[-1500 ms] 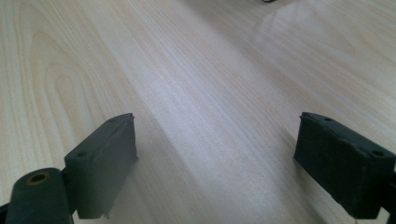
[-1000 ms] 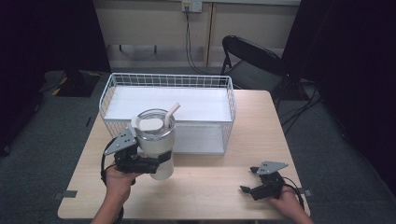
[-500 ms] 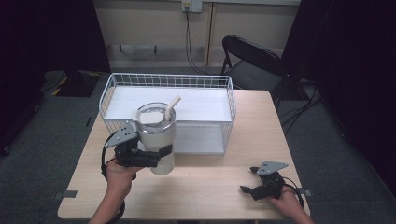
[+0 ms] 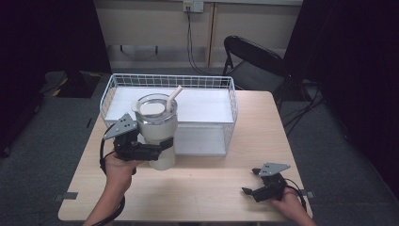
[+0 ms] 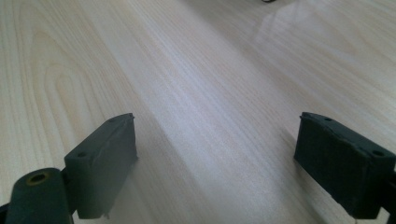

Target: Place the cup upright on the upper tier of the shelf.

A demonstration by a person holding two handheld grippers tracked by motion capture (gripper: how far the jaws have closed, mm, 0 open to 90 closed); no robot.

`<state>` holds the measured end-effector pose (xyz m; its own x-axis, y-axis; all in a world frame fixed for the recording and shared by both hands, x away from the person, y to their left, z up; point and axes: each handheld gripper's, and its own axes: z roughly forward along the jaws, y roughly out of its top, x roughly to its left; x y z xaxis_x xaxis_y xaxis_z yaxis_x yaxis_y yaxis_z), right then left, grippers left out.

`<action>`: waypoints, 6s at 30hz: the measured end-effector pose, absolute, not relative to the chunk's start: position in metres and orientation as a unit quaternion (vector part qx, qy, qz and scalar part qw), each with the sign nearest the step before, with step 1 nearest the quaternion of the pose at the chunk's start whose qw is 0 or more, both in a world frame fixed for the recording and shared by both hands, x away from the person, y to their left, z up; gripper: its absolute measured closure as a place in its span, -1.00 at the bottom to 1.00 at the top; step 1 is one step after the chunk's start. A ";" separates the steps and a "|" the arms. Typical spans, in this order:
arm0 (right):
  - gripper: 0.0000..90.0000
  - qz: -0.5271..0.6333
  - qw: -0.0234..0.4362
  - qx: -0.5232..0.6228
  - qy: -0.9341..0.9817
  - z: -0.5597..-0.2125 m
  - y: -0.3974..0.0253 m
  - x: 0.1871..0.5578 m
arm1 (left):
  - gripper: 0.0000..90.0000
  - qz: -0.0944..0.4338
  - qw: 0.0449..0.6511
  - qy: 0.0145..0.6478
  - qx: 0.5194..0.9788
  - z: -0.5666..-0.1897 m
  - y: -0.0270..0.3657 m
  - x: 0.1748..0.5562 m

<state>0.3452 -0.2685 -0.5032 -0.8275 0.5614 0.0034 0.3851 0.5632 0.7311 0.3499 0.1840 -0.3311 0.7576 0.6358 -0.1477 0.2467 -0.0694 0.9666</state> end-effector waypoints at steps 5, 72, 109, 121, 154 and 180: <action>-0.73 0.382 0.116 0.270 0.876 -0.503 -0.268 0.345 | -0.79 0.163 0.606 0.313 0.713 -0.326 0.186 0.353; -0.73 0.382 0.115 0.270 0.876 -0.503 -0.269 0.345 | -0.80 0.221 0.600 0.340 0.690 -0.237 0.205 0.394; -0.73 0.383 0.115 0.269 0.876 -0.503 -0.269 0.345 | -0.79 0.256 0.585 0.361 0.680 -0.225 0.190 0.435; -0.73 0.383 0.114 0.269 0.876 -0.503 -0.269 0.345 | -0.79 0.264 0.580 0.375 0.673 -0.232 0.191 0.447; -0.73 0.383 0.114 0.269 0.876 -0.503 -0.269 0.345 | -0.79 0.283 0.565 0.396 0.666 -0.251 0.194 0.468; -0.73 0.383 0.114 0.269 0.876 -0.503 -0.269 0.345 | -0.80 0.288 0.558 0.396 0.670 -0.257 0.194 0.468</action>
<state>0.3450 -0.2688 -0.5032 -0.8288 0.5596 0.0058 0.3842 0.5613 0.7330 0.4676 0.1943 -0.2570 0.5209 0.8518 -0.0556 0.2085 -0.0638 0.9759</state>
